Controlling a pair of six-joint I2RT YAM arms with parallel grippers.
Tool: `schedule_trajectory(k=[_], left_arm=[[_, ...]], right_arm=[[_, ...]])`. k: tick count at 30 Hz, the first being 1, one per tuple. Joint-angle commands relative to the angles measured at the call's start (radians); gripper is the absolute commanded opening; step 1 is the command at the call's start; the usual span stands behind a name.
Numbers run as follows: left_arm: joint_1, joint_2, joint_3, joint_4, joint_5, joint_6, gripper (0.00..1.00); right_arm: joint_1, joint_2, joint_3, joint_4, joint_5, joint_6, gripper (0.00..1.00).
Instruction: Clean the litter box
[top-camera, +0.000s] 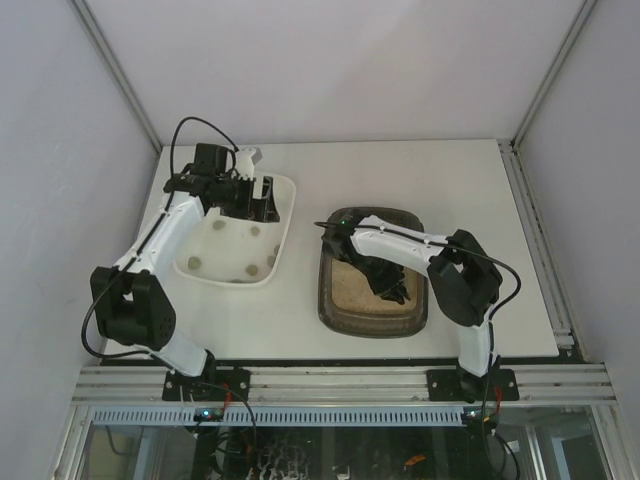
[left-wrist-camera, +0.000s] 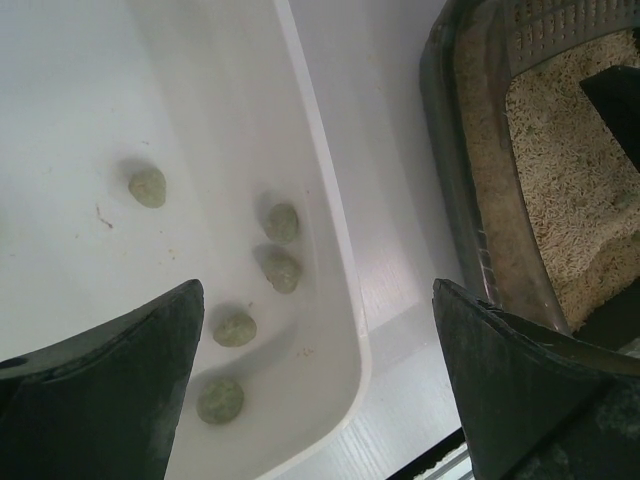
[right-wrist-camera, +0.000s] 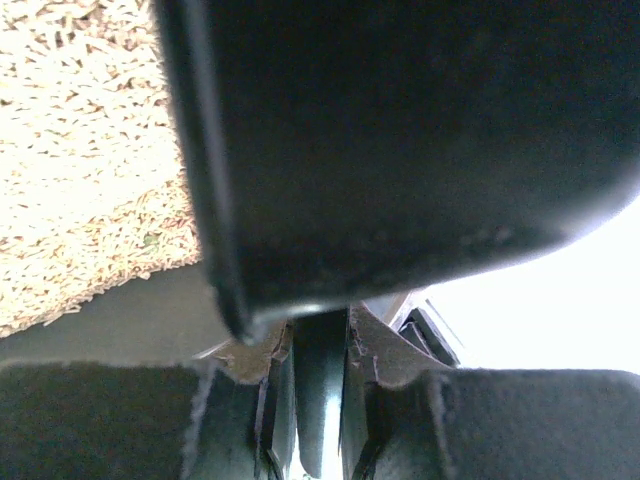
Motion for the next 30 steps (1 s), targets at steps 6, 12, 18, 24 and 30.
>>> schedule_trajectory(k=[6,12,18,24,30], left_arm=[[-0.003,0.004,0.014,0.028,0.035,-0.028,1.00],[-0.005,0.002,0.010,0.046,0.034,-0.044,1.00],[-0.011,0.002,0.008,0.053,0.028,-0.046,1.00],[-0.013,0.002,-0.004,0.064,0.016,-0.048,1.00],[-0.015,0.005,-0.010,0.072,0.009,-0.048,1.00]], right_arm=[[0.000,0.046,0.018,-0.018,0.135,0.093,0.00],[0.005,0.120,0.054,-0.016,0.188,0.083,0.00],[0.012,0.171,0.112,-0.019,0.260,0.067,0.00],[0.012,0.198,0.133,-0.022,0.297,0.059,0.00],[0.020,0.228,0.136,-0.022,0.355,0.065,0.00]])
